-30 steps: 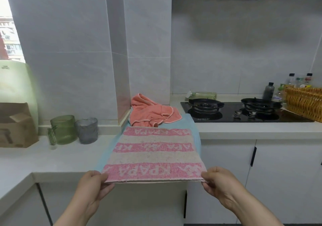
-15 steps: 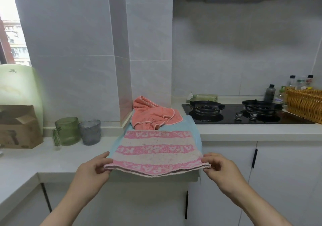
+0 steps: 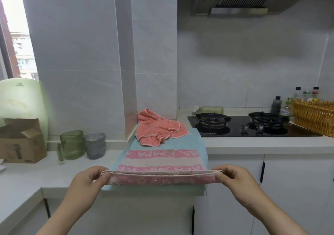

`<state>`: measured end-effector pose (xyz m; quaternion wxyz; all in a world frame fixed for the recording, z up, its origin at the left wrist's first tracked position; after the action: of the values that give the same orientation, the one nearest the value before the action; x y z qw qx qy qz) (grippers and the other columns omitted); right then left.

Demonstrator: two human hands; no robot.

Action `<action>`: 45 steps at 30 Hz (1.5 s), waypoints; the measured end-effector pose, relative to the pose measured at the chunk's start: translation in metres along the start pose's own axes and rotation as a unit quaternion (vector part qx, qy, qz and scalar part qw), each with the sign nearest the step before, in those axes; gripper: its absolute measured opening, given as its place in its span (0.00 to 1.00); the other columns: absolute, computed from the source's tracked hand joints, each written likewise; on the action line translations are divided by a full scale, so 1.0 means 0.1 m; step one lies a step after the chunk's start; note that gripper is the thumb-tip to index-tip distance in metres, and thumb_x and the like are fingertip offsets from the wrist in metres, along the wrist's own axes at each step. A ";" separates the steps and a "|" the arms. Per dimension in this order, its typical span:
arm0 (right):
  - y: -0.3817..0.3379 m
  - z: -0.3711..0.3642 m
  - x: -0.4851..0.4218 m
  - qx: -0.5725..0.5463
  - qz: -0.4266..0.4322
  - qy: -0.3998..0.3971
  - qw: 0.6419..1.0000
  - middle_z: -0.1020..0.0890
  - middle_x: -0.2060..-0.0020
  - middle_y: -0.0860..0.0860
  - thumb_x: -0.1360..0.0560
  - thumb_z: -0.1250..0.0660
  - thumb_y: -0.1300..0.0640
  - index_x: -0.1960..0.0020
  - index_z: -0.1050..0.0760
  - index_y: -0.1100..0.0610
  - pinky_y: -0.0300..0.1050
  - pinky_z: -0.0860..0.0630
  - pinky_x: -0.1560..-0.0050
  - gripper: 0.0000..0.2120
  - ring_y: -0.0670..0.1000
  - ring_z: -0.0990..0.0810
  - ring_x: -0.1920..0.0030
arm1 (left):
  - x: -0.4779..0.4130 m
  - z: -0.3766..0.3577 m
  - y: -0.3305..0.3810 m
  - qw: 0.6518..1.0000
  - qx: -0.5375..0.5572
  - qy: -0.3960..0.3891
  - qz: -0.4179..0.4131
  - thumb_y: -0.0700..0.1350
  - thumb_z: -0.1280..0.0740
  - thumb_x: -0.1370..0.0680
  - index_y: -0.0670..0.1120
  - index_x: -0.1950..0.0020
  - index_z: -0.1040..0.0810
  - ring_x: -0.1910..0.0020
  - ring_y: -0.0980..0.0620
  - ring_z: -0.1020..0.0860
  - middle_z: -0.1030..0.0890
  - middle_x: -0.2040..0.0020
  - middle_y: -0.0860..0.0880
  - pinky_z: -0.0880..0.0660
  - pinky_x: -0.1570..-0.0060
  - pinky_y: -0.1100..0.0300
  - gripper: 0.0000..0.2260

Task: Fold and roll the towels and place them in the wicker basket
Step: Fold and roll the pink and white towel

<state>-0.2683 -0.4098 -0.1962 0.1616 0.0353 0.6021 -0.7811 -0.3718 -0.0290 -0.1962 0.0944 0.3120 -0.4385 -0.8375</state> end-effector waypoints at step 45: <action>0.54 -0.61 -1.85 0.461 -0.034 -0.114 0.879 0.25 0.53 0.51 0.22 0.46 0.62 0.49 0.28 0.55 0.45 0.31 0.56 0.09 0.52 0.26 0.53 | -1.35 -0.74 -0.69 0.924 -0.338 -0.176 -0.022 0.46 0.38 0.21 0.51 0.58 0.26 0.59 0.57 0.25 0.23 0.58 0.55 0.28 0.59 0.60 0.06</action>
<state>-0.0862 -0.3247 -0.2170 0.1682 -0.0040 0.1518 -0.9740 -0.2124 0.0204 -0.2227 0.0972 0.1189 -0.1319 -0.9793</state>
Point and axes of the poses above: each hand's wrist, its own x-axis away from the middle knuckle, its own z-axis out of the back of the hand, y = z × x, the point moved 2 cm from there along -x, towards the middle knuckle
